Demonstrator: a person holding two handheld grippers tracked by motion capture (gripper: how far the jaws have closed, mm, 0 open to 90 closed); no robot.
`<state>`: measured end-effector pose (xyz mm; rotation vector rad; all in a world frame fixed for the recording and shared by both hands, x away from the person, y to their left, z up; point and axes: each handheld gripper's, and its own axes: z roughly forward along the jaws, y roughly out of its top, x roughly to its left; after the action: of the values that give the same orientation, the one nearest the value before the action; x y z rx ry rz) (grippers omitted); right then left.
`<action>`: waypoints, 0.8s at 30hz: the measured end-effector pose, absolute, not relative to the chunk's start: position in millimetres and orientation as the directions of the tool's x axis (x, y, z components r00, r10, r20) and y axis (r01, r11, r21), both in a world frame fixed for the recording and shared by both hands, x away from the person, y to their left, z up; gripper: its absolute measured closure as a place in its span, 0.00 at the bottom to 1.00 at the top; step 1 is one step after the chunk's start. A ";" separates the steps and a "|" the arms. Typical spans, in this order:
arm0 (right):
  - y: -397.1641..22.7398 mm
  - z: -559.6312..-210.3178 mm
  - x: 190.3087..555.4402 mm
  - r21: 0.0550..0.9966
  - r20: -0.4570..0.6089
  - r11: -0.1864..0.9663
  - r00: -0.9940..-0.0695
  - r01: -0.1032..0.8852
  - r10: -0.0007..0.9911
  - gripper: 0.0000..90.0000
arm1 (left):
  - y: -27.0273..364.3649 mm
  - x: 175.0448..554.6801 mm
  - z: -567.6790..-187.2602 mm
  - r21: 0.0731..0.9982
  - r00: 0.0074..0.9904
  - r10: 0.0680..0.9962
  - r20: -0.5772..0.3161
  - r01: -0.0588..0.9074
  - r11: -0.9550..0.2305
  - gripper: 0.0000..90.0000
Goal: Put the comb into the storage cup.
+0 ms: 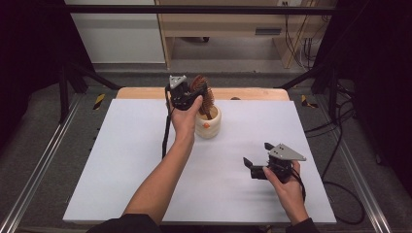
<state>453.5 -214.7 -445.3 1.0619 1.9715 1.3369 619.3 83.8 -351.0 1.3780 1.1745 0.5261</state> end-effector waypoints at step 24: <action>-213.3 -446.6 453.9 0.926 0.002 0.208 -0.555 0.315 0.832 0.05 | 94.9 624.0 -355.3 0.908 0.391 0.846 -0.364 0.350 0.229 0.56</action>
<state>453.9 -213.3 -446.6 1.0610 1.9788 1.3318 624.0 94.9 -355.3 1.3588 1.1872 0.4844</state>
